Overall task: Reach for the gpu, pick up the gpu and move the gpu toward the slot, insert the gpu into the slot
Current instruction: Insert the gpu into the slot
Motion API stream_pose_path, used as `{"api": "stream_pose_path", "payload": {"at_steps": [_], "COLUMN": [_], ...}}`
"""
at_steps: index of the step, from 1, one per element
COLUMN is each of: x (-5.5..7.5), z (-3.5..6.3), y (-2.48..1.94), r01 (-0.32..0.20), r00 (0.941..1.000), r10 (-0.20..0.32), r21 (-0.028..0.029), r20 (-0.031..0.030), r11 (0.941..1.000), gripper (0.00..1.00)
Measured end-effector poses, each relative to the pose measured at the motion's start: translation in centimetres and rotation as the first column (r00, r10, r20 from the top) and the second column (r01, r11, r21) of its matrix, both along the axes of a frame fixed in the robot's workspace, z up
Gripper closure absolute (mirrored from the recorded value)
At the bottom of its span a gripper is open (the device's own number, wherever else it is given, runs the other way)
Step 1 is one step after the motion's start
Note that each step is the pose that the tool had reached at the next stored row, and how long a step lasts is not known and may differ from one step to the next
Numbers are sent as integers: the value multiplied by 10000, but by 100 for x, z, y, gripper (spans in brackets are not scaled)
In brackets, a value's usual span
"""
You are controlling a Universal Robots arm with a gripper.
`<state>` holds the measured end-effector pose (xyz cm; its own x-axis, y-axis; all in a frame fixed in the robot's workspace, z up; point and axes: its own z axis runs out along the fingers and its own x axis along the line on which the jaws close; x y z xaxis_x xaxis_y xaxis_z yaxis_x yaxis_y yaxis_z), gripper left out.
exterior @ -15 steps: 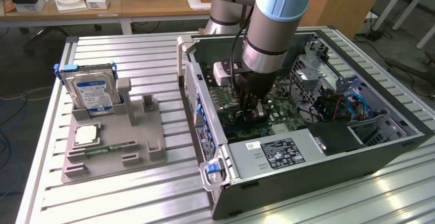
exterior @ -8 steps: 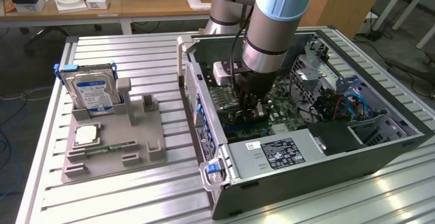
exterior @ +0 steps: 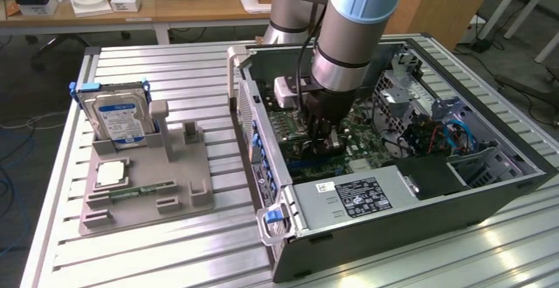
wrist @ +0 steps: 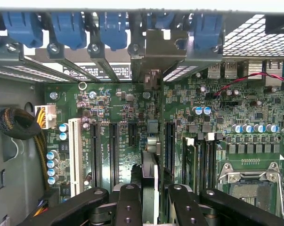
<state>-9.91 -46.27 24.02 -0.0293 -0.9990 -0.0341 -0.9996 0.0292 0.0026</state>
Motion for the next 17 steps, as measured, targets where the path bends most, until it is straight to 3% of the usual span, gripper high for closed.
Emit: {"api": "stream_pose_path", "payload": {"at_steps": [17], "x": [-3], "z": [0], "y": [0], "r01": [0], "r00": [10000], "r10": [0], "r21": [0], "r20": [-1], "r11": [10000], "gripper": [73]}}
